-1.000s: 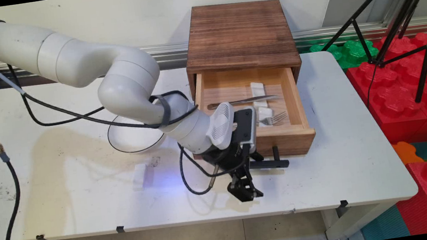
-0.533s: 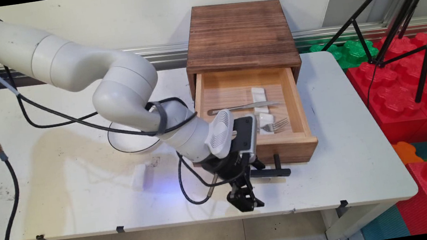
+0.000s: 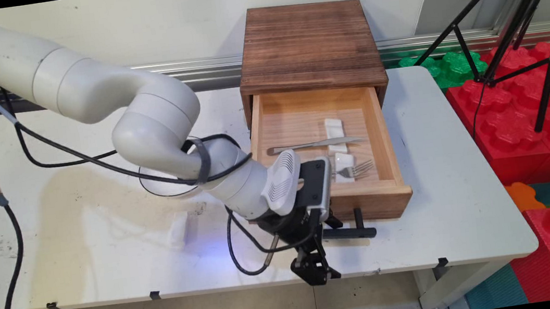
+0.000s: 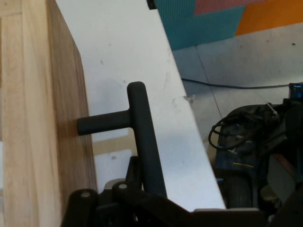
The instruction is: Open the drawer
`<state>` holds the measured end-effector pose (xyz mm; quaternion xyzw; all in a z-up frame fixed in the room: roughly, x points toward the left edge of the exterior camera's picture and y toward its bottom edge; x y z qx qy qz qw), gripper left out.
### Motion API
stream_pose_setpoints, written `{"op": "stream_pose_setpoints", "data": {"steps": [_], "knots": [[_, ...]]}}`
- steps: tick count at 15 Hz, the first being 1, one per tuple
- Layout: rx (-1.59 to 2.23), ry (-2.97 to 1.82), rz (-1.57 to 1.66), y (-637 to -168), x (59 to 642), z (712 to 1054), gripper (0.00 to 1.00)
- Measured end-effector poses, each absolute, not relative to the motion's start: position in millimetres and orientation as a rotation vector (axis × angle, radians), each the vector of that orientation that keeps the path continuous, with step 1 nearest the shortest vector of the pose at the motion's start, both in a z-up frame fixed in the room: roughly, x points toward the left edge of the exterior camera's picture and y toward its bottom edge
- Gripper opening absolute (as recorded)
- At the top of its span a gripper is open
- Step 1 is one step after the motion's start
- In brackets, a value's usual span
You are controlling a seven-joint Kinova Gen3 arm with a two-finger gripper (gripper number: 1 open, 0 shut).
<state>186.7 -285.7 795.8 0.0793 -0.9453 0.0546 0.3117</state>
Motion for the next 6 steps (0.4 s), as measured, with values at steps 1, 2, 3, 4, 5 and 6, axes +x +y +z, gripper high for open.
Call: {"op": "stream_pose_setpoints", "data": {"steps": [1, 2, 3, 4, 5, 6], "knots": [[0.208, -2.493, 0.14, -282.8, 186.0, 796.0, 1.0], [0.206, -2.493, 0.137, -281.1, 185.6, 796.1, 1.0], [0.206, -2.492, 0.135, -279.7, 185.2, 796.2, 1.0], [0.204, -2.491, 0.132, -277.9, 184.6, 796.4, 1.0], [0.203, -2.491, 0.13, -276.6, 184.3, 796.4, 1.0], [0.202, -2.49, 0.128, -275.0, 184.1, 796.7, 1.0]]}}
